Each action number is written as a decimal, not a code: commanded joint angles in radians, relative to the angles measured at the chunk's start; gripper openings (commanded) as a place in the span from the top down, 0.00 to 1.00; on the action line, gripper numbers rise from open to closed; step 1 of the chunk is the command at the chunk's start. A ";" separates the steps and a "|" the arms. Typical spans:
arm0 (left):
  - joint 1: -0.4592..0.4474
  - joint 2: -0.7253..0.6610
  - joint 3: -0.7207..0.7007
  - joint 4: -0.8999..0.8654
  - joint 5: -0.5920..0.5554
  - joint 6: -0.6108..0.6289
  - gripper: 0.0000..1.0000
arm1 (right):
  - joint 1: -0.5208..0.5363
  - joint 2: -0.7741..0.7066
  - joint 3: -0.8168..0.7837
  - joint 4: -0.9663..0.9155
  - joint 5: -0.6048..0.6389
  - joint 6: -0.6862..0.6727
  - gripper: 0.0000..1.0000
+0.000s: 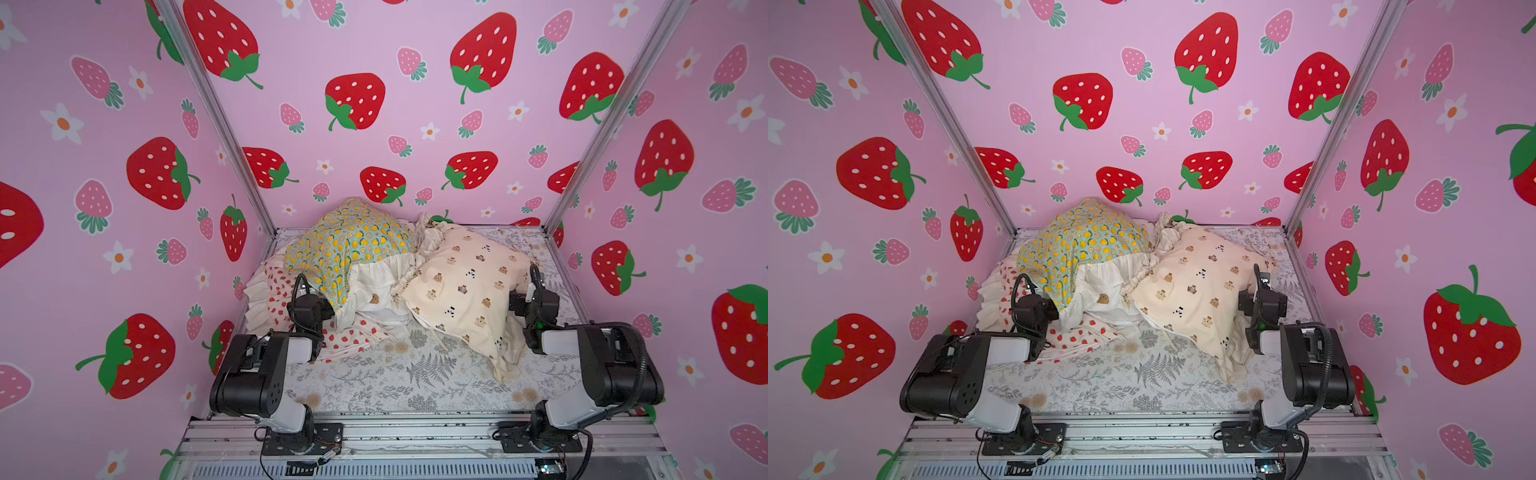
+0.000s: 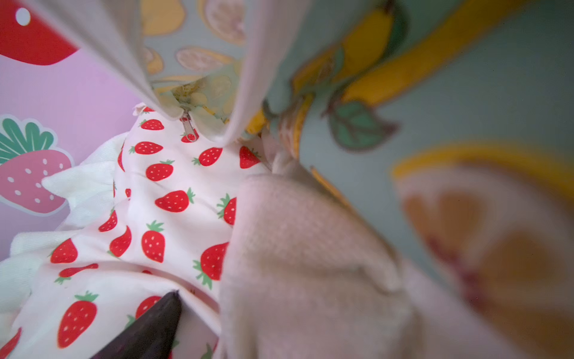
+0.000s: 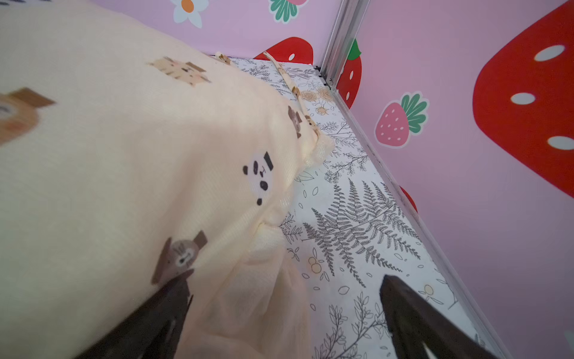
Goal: Zip up pillowcases
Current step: Adjust the pillowcase at the center of the board.
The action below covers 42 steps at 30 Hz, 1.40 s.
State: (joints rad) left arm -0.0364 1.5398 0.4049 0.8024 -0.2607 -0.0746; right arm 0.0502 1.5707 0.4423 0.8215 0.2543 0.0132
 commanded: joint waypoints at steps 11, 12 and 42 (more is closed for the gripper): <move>0.001 0.007 0.031 -0.002 0.031 0.020 0.01 | -0.002 0.003 -0.005 0.007 0.003 -0.009 0.00; 0.001 0.007 0.032 -0.002 0.031 0.021 0.01 | -0.003 0.003 -0.005 0.008 0.002 -0.010 0.00; 0.001 -0.086 0.091 -0.186 0.084 0.039 0.01 | 0.000 -0.035 -0.008 -0.012 -0.009 -0.013 0.00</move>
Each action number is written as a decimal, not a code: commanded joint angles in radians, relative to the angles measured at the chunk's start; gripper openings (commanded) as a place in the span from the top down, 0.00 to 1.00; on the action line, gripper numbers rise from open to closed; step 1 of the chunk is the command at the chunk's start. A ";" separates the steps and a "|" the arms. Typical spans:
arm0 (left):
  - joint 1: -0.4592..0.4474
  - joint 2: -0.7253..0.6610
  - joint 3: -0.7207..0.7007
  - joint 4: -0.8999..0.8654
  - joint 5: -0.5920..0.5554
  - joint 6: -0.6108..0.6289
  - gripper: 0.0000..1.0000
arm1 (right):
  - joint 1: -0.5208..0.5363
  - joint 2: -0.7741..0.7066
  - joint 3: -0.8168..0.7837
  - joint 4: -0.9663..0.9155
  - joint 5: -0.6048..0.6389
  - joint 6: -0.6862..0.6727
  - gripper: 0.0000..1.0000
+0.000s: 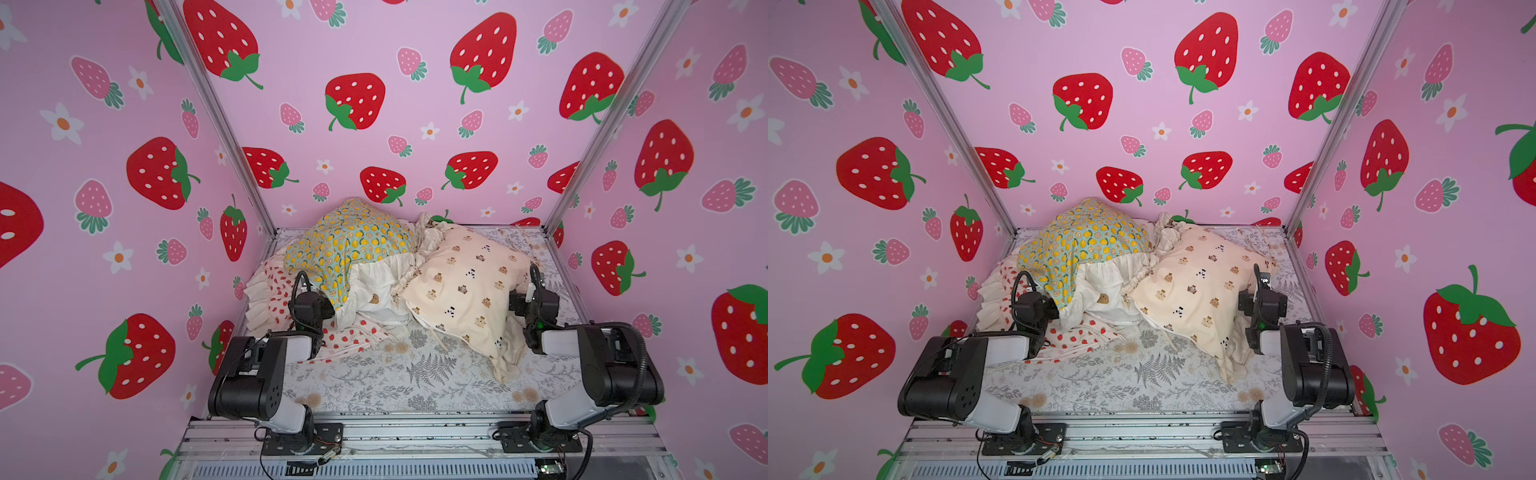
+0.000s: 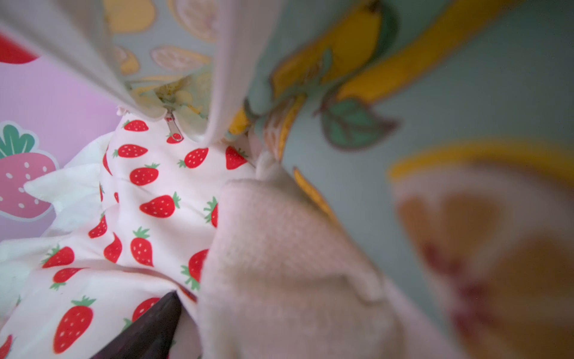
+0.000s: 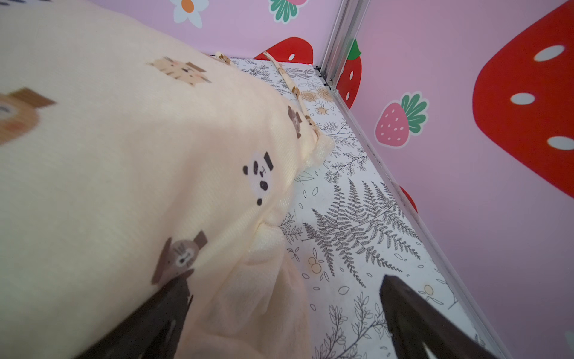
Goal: Zip up pillowcases
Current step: Adjust the pillowcase at the center of the board.
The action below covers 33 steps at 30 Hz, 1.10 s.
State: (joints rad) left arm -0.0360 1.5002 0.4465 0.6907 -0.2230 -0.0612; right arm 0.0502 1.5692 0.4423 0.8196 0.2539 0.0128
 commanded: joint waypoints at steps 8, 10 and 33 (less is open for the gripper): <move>0.001 -0.229 0.034 -0.224 0.002 -0.006 0.01 | 0.001 -0.186 -0.020 -0.144 0.072 0.039 0.00; 0.001 -0.287 0.038 -0.290 -0.007 -0.017 0.01 | 0.000 -0.235 -0.003 -0.229 0.087 0.072 0.00; 0.059 -0.713 0.268 -1.047 -0.086 -0.637 0.01 | -0.011 -0.547 0.314 -1.150 -0.053 0.519 0.00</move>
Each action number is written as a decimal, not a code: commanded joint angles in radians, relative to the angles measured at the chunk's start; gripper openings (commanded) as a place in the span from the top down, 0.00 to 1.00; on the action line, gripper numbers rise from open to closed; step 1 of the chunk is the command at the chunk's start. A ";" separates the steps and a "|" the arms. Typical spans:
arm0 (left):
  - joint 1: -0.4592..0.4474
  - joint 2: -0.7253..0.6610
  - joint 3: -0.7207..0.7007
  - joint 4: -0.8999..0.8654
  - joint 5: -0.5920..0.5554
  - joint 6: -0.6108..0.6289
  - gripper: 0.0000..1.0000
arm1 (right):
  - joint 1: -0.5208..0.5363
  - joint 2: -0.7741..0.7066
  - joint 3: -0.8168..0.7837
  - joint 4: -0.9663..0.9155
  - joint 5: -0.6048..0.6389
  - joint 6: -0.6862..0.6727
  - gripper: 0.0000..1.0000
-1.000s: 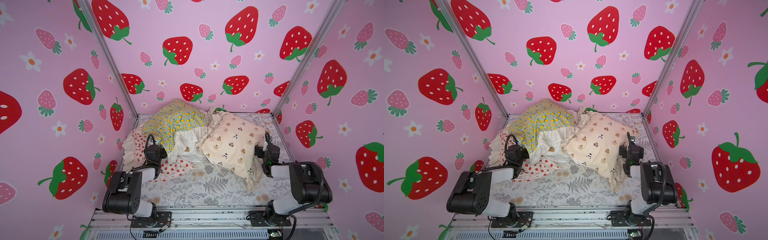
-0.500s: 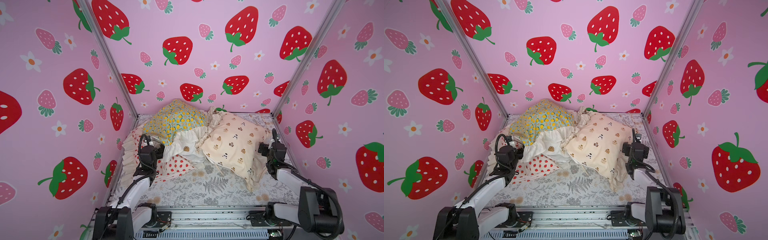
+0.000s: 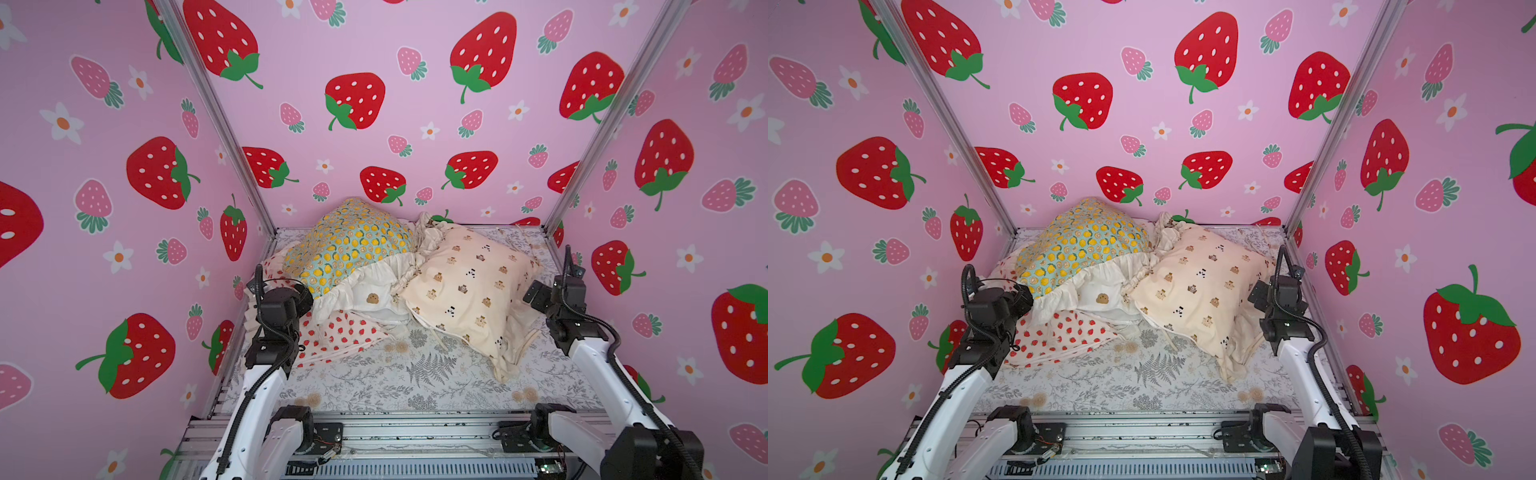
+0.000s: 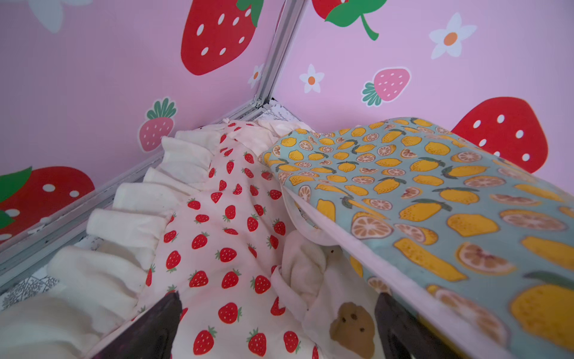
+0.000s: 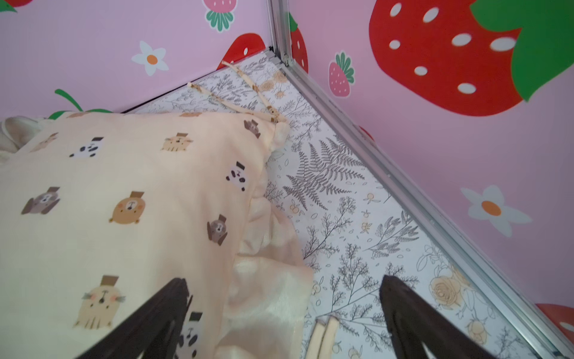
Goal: Zip up pillowcases
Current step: Adjust the pillowcase at the center of the board.
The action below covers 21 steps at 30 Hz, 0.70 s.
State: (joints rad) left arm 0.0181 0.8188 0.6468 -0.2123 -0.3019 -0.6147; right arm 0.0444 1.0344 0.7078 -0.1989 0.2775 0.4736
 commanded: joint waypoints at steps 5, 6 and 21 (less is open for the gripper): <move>0.006 -0.109 0.118 -0.382 -0.159 -0.170 0.01 | 0.024 0.011 0.118 -0.207 -0.238 0.091 0.01; 0.005 -0.125 0.107 -0.385 -0.141 -0.166 0.01 | 0.038 0.020 0.134 -0.218 -0.244 0.091 0.00; -0.071 -0.126 0.215 -0.429 0.202 -0.042 0.01 | 0.388 0.099 0.256 -0.468 -0.254 0.185 0.00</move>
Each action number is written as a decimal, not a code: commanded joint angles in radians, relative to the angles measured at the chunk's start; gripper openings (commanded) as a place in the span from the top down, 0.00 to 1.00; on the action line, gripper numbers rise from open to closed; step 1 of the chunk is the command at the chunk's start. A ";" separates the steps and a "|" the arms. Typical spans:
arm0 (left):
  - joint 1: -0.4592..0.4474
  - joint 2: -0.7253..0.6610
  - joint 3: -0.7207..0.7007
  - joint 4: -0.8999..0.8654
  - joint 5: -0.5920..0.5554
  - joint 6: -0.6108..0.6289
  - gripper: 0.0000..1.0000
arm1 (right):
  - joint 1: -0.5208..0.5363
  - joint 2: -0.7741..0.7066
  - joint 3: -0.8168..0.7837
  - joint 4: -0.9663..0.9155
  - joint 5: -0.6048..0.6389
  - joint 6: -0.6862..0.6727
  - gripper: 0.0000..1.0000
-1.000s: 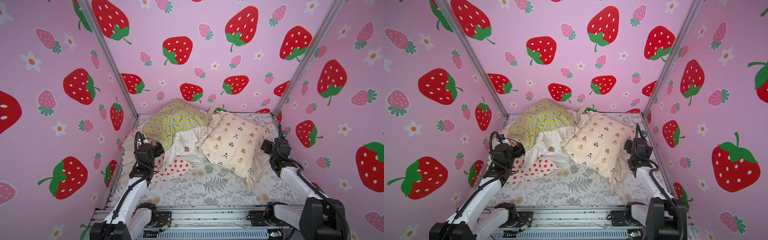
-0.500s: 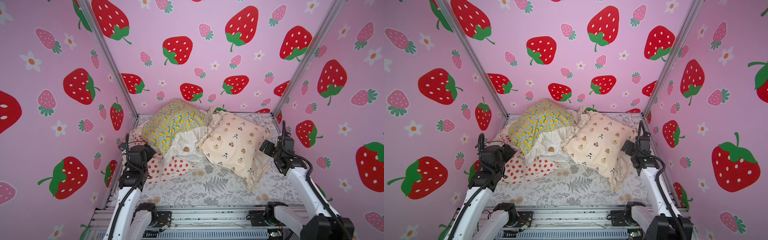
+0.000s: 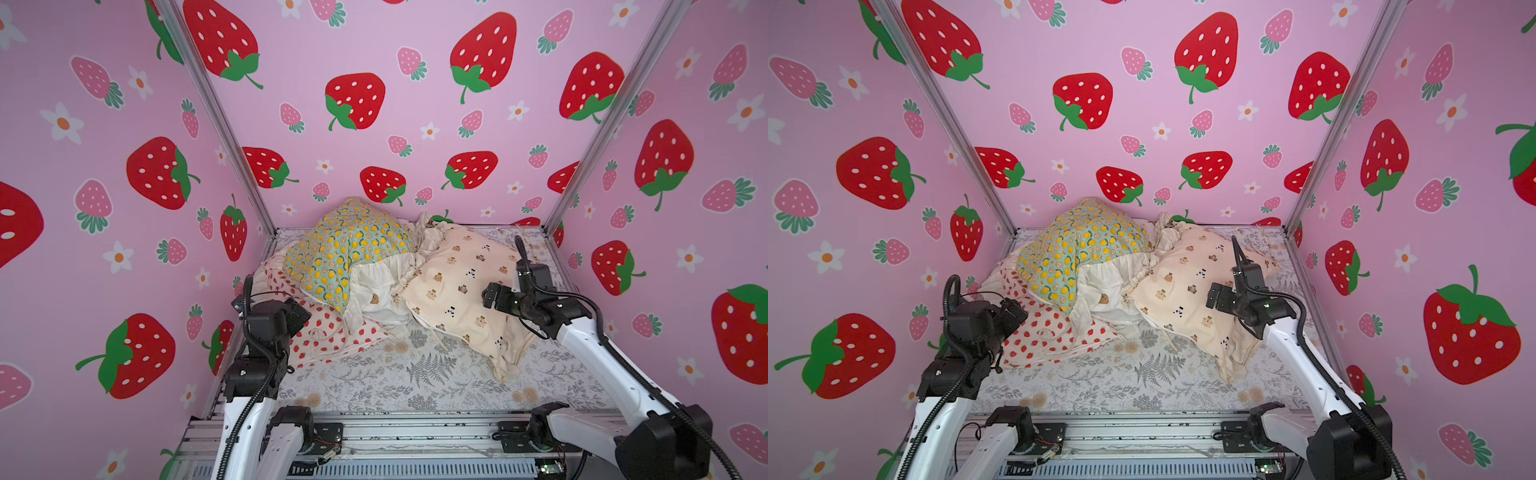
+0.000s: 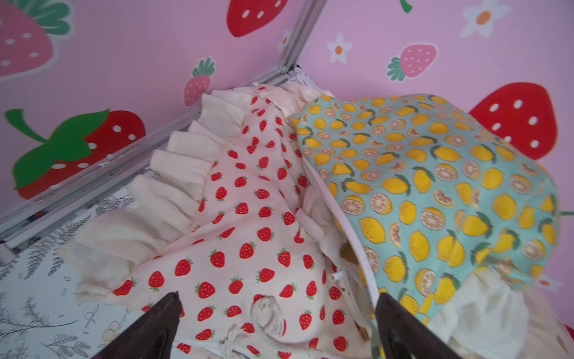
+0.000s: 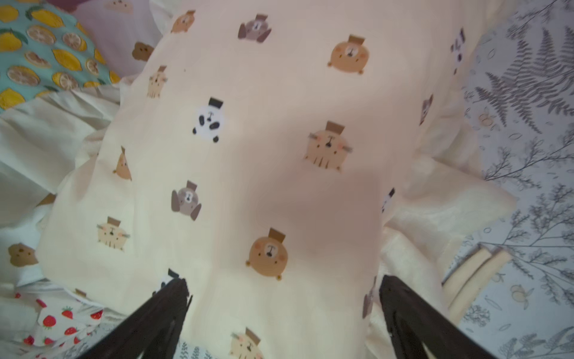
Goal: Zip up pillowcases
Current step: Adjust the pillowcase at the center of the board.
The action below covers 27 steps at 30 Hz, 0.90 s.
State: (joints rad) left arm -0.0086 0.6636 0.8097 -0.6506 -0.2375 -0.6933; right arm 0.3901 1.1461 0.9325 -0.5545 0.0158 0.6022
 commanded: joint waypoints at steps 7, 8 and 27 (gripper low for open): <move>-0.313 0.106 0.112 0.029 0.138 0.071 0.01 | 0.154 -0.095 0.029 -0.269 0.022 0.110 0.01; -0.346 0.116 0.111 0.043 0.146 0.063 0.02 | 0.164 -0.104 0.031 -0.294 0.021 0.116 0.00; -0.724 0.383 0.075 0.333 0.207 0.135 0.01 | 0.445 -0.147 -0.133 -0.116 -0.045 0.396 0.00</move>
State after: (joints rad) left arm -0.7136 1.0187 0.8814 -0.3866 -0.0353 -0.5762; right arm 0.8124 0.9722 0.8352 -0.7681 -0.0174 0.9165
